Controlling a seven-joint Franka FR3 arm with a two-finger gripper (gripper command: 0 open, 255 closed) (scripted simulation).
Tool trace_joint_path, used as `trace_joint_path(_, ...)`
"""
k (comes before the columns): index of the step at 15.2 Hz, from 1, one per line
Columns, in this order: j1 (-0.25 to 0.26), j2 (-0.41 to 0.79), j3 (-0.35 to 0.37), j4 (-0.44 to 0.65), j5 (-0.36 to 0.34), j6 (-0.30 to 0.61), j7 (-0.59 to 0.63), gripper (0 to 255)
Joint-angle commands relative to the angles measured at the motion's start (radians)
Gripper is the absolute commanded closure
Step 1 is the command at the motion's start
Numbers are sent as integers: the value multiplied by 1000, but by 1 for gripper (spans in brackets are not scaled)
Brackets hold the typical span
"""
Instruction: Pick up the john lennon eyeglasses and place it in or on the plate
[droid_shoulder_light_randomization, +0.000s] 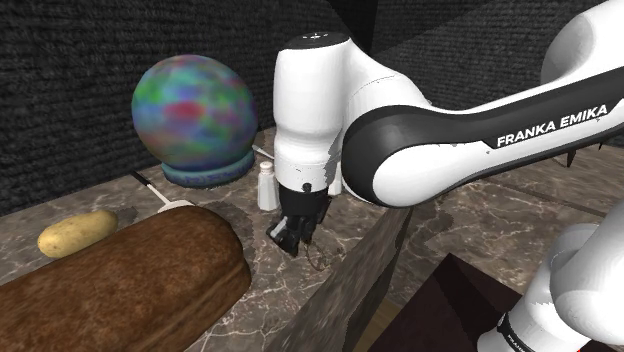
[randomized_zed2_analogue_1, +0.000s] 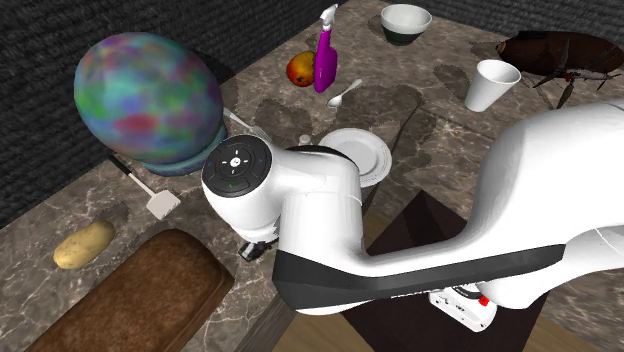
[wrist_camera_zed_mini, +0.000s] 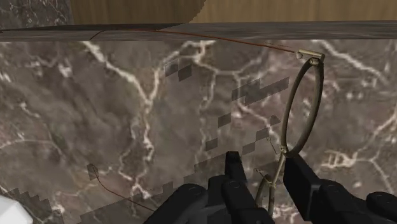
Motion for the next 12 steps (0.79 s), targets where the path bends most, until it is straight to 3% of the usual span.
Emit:
trace_joint_path(1, 0, 0, 0, 0, 0, 0, 0, 255)
trace_joint_path(8, 0, 0, 0, 0, 0, 0, 0, 255)
trace_joint_path(12, -1, -9, -5, 46, 6, -53, -10, 255)
